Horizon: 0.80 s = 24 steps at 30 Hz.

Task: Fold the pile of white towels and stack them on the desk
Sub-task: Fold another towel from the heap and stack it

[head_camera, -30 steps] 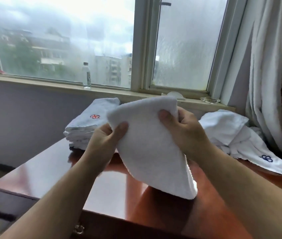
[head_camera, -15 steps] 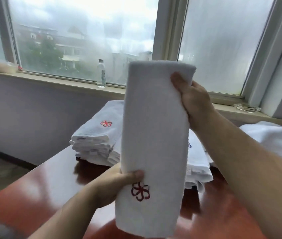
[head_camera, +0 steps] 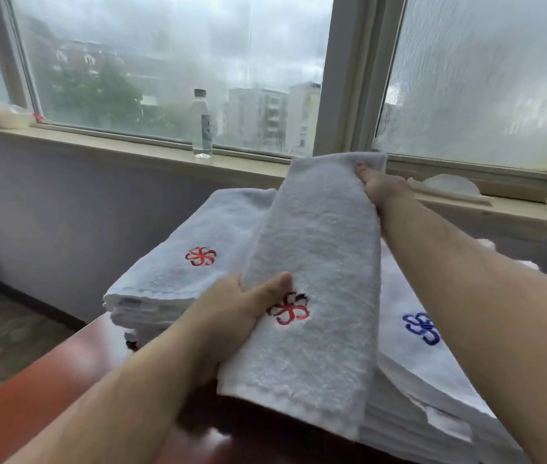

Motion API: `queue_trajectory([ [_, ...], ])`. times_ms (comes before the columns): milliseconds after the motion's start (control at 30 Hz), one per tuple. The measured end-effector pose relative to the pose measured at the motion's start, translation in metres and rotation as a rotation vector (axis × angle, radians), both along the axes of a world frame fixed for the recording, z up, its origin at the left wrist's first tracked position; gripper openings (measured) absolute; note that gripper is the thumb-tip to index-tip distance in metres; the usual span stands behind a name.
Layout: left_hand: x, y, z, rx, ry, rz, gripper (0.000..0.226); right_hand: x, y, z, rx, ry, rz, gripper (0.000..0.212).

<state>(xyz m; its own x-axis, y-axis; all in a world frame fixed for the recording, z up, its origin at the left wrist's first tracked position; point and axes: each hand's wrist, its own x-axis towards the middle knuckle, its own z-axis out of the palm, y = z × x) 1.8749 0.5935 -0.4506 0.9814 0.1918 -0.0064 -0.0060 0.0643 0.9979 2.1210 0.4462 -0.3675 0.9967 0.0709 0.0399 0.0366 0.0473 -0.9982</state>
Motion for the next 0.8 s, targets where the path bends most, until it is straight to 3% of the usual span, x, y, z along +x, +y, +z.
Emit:
queue_trajectory([
  [33, 0.007, 0.003, 0.005, 0.034, 0.023, 0.024, 0.030, 0.010, 0.003, -0.002, -0.073, 0.026, 0.006, 0.053],
  [100, 0.017, 0.011, 0.009, 0.086, 0.105, 0.046, 0.025, 0.027, 0.007, -0.012, -0.200, 0.067, 0.085, 0.024],
  [133, 0.021, 0.014, 0.009, 0.109, 0.160, 0.037, 0.023, 0.031, 0.007, -0.020, -0.221, 0.128, 0.113, 0.020],
  [233, 0.026, 0.018, 0.004, 0.134, 0.281, 0.025, 0.023, 0.035, 0.004, -0.052, -0.311, 0.270, 0.172, 0.033],
  [300, 0.027, 0.017, 0.006, 0.099, 0.276, 0.042, 0.022, 0.036, 0.005, -0.061, -0.392, 0.200, 0.099, 0.027],
  [433, 0.032, 0.018, 0.016, 0.064, 0.177, 0.108, 0.018, 0.041, 0.017, -0.050, -0.199, 0.047, 0.042, 0.013],
  [500, 0.035, 0.021, 0.018, 0.317, 0.173, 0.191, 0.019, 0.043, 0.022, -0.045, -0.215, 0.031, 0.021, 0.025],
  [567, 0.039, 0.023, 0.015, 0.632, 0.191, 0.254, 0.025, 0.045, 0.022, -0.045, -0.429, 0.013, -0.011, 0.031],
  [633, 0.041, 0.021, 0.012, 0.730, 0.206, 0.261, 0.042, 0.046, 0.020, -0.048, -0.592, -0.023, -0.043, 0.037],
  [700, 0.041, 0.018, 0.010, 0.786, 0.213, 0.268, 0.055, 0.049, 0.020, -0.049, -0.604, -0.050, -0.059, 0.043],
  [800, 0.040, 0.015, 0.009, 0.938, 0.157, 0.336, 0.061, 0.049, 0.022, -0.048, -0.698, -0.115, -0.103, 0.041],
])
